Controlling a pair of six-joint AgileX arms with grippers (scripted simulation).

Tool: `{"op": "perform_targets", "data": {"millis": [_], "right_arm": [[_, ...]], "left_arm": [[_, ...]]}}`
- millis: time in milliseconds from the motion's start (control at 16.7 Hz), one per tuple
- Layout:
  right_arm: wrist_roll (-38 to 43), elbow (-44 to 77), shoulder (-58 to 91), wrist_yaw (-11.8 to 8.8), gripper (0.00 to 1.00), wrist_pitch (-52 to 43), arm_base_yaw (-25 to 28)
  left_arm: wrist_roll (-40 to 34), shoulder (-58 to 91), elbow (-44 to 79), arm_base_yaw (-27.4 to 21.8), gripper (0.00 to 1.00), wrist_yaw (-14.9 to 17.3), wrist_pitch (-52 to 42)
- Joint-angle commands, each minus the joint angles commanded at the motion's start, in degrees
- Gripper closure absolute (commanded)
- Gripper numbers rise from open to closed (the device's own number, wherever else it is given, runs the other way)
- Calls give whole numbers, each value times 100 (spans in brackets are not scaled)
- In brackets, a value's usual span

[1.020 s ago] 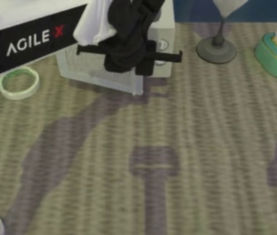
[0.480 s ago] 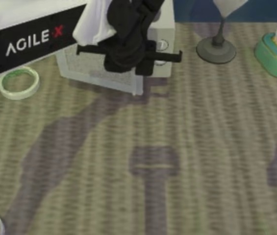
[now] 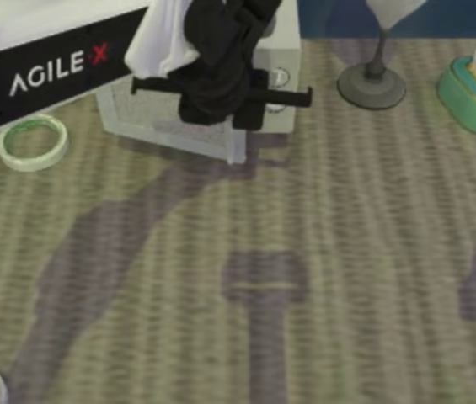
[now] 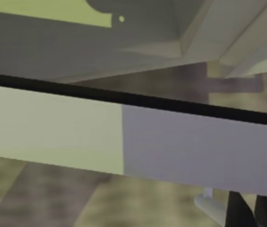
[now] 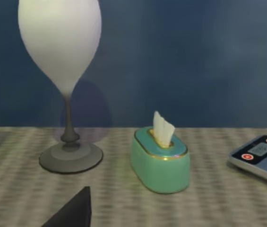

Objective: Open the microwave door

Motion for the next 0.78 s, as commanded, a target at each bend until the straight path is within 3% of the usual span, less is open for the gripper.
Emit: {"op": "perform_targets", "data": {"millis": [360,780], "right_arm": [[0,0,0,0,0,0,0],[0,0,0,0,0,0,0]], "left_arm": [[-4,9,-27,-35,100,34,10],[604,-491,-716,97,100,321,332]]}}
